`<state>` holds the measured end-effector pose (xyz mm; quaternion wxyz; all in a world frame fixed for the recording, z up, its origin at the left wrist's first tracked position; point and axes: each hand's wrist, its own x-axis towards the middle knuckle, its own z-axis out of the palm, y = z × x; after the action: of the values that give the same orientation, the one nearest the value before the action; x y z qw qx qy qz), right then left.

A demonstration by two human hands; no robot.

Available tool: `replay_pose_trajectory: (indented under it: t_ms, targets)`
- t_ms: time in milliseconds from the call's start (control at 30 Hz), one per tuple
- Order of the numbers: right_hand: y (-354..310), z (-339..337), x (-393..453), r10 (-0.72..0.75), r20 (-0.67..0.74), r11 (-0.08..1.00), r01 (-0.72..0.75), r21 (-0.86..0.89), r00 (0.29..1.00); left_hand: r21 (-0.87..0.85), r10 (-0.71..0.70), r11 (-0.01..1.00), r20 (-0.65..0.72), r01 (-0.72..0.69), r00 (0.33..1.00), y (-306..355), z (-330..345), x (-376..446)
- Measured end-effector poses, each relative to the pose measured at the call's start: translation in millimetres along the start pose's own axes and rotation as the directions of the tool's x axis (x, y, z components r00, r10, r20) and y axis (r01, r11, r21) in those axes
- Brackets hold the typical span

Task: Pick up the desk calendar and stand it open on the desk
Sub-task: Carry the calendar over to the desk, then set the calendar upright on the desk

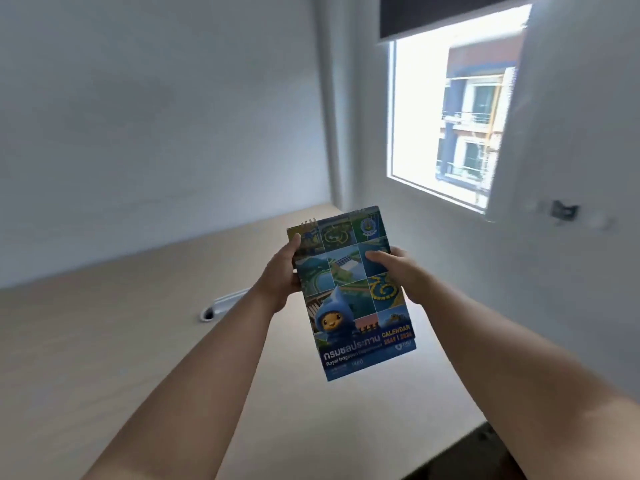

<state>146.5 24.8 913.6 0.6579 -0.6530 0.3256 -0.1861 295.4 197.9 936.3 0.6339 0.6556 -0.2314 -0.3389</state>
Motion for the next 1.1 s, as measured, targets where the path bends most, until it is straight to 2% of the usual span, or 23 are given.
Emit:
replay_pose_trajectory:
  t_ms: [233,467,633,700,833,967,1100]
  targets:
    - [-25,176,54,-0.025,0.215,0.975,0.071,-0.212,0.976,0.024,0.007,1.0,-0.276,0.0,0.961,2,-152,-8]
    - [5,273,75,-0.062,0.267,0.946,0.142,-0.293,0.962,-0.016,-0.106,0.994,-0.374,0.108,0.921,-44,-236,-15]
    - [17,301,91,-0.086,0.251,0.952,0.154,-0.264,0.964,-0.045,-0.131,0.991,-0.412,0.123,0.902,-68,-261,-8]
    - [26,304,95,-0.067,0.292,0.935,0.162,-0.315,0.954,-0.045,-0.129,0.992,-0.423,0.122,0.897,-81,-268,-6]
    - [82,304,88,0.051,0.287,0.909,0.075,-0.411,0.957,0.001,-0.157,0.983,-0.51,0.184,0.845,-118,-262,-22]
    - [125,300,73,0.115,0.295,0.931,0.0,-0.364,0.949,0.039,-0.205,0.958,-0.597,0.283,0.775,-157,-246,-37]
    - [183,301,100,0.085,0.373,0.949,0.039,-0.313,0.924,0.036,-0.168,0.971,-0.594,0.235,0.786,-179,-229,-48]
